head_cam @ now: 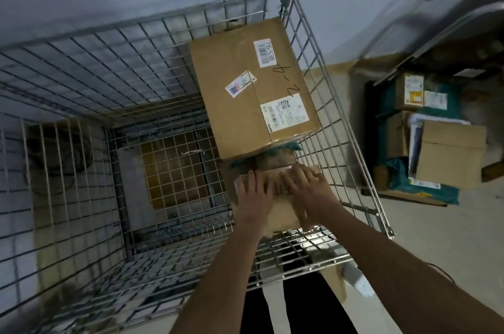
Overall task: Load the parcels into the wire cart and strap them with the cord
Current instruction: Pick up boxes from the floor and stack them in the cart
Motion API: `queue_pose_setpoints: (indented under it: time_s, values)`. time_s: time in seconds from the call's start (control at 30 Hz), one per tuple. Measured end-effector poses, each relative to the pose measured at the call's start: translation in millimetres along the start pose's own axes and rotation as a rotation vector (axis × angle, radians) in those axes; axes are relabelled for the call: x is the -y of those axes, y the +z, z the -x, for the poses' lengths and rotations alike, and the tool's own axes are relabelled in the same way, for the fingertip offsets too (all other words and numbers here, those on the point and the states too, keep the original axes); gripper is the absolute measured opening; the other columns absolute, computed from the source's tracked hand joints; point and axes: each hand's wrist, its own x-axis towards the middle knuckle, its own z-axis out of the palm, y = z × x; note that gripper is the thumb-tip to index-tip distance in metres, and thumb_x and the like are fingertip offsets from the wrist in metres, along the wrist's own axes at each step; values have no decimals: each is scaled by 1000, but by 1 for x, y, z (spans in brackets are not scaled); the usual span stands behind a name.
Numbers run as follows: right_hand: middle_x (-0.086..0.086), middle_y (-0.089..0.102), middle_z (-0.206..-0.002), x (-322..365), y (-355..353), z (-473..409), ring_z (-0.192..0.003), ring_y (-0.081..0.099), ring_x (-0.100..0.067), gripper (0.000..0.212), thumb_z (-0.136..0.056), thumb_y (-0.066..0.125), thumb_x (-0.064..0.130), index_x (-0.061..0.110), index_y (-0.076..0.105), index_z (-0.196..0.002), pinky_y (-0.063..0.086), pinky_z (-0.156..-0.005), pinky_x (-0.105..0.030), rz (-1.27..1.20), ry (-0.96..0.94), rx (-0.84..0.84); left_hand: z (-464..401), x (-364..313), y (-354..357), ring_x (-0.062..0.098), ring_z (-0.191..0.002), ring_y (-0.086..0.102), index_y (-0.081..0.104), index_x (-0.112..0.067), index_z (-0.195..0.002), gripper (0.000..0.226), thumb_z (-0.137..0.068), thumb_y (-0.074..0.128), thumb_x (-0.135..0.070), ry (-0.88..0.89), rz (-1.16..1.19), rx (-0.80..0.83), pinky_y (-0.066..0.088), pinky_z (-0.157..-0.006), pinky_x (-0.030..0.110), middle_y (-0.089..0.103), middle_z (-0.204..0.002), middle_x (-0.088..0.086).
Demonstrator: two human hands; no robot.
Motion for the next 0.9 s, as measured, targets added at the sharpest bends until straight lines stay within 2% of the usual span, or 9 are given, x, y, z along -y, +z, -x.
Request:
queue_pose_setpoints:
  time_s: [0.1,0.2,0.3,0.4,0.47,0.57,0.77,0.83,0.9]
  values:
    - [-27,21,-152,-6,28,-27,-139,30,-40,132,-49,87,57,12,12,-149,37,-106,-52,7,40,-88,-29,-5,32,41,-144,3,-2,-14,-152,134,-57,85,-50,18,-10,10,11,-114,61,-1,-153,22]
    - [-28,0,-156,-11,60,-53,-146,8,-42,130,-59,80,55,13,0,-152,26,-112,-56,38,14,-63,-52,-9,59,43,-144,-4,-8,-15,-151,138,-56,84,-54,5,19,-11,7,-114,61,-8,-155,21]
    - [-24,6,-157,-20,75,-75,-146,10,-40,122,-64,78,53,15,2,-152,25,-111,-56,84,-11,-79,-68,-10,76,42,-143,-1,-5,-17,-150,141,-50,84,-59,-44,59,-36,7,-116,58,-5,-154,20]
    - [-20,24,-153,-23,80,-90,-144,20,-37,103,-66,76,48,19,26,-151,24,-111,-54,120,-19,-137,-78,-7,83,42,-138,17,15,-12,-150,138,-42,83,-64,-89,29,-122,19,-115,54,15,-151,21]
    - [-19,37,-149,-24,82,-96,-141,31,-37,91,-65,76,47,21,40,-145,28,-109,-54,146,-10,-192,-82,-3,86,42,-138,15,11,-10,-150,138,-46,78,-71,-62,13,-138,16,-116,52,11,-151,20]
    - [-23,41,-145,-27,89,-97,-136,37,-40,91,-57,76,43,18,48,-140,31,-106,-58,157,-39,-185,-84,0,85,41,-141,4,-4,-13,-152,144,-49,75,-76,-44,59,-99,9,-118,52,-5,-151,16]
    - [-28,52,-131,-31,97,-93,-122,51,-44,81,-47,81,35,15,61,-123,41,-95,-60,91,-88,-159,-73,-3,77,38,-135,14,9,-13,-149,139,-44,79,-70,-7,73,-79,16,-114,49,12,-146,16]
    - [-29,54,-128,-30,97,-89,-119,53,-45,93,-37,84,42,14,62,-122,41,-93,-57,69,-120,-115,-68,-7,77,37,-133,16,11,-13,-147,137,-43,79,-69,16,80,-54,15,-115,49,14,-145,15]
    - [-29,39,-142,-27,96,-85,-133,37,-45,122,-28,87,51,16,47,-139,29,-102,-60,67,-81,35,-67,-12,80,40,-138,11,9,-13,-147,137,-44,80,-69,16,72,-22,10,-116,50,9,-150,17]
